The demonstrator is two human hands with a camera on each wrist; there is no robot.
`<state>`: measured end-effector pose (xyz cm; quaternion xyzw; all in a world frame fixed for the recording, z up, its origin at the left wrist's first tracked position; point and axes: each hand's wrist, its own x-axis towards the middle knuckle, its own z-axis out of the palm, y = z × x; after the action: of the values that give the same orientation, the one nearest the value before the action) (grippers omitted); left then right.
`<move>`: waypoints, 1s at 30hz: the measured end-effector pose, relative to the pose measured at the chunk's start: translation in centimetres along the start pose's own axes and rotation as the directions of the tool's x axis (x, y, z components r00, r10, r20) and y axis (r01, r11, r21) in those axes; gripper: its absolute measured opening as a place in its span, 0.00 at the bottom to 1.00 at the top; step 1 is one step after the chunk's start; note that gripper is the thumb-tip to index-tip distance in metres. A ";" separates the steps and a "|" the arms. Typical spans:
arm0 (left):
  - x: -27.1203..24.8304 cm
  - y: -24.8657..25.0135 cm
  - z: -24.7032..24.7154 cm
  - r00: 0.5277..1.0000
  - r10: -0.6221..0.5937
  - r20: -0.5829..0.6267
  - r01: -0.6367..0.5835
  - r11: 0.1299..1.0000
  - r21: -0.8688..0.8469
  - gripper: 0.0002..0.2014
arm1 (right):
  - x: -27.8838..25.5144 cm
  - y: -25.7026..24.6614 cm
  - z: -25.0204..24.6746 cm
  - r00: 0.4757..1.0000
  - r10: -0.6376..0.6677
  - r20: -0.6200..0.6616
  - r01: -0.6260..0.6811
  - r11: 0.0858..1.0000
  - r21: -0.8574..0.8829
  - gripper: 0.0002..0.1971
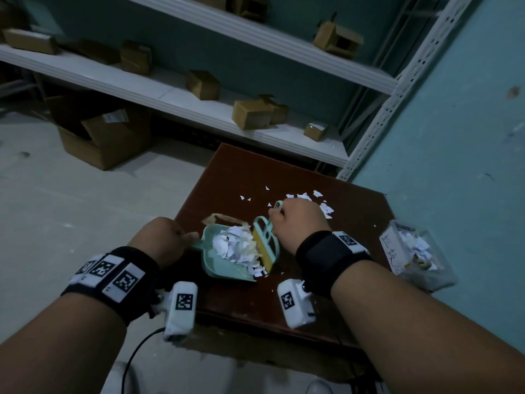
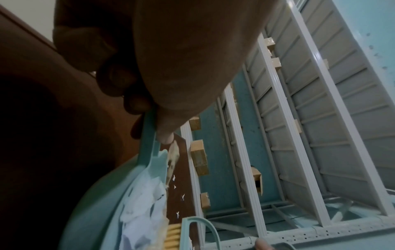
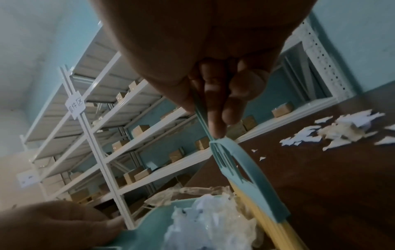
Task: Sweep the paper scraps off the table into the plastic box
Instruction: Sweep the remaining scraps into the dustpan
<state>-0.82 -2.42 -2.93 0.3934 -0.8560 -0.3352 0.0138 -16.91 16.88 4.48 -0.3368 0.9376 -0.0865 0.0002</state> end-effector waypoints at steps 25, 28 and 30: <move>-0.9 3.3 2.6 0.996 0.021 0.088 0.019 0.904 -0.428 0.23 | -8.2 11.5 -2.4 0.809 0.509 -0.294 -0.111 0.623 0.774 0.15; -0.7 4.7 3.6 0.994 0.022 0.103 0.035 0.856 -0.516 0.22 | -7.3 13.7 -3.2 0.770 0.530 -0.355 -0.073 0.626 0.776 0.17; -0.9 6.0 4.3 0.996 0.023 0.083 0.029 0.819 -0.574 0.21 | -6.9 15.2 -4.0 0.732 0.555 -0.395 -0.051 0.623 0.781 0.18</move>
<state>-5.43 3.42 -2.58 0.3575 -0.7144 -0.5940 0.0944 -21.41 33.41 5.51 -0.0876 0.8164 -0.5508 -0.1499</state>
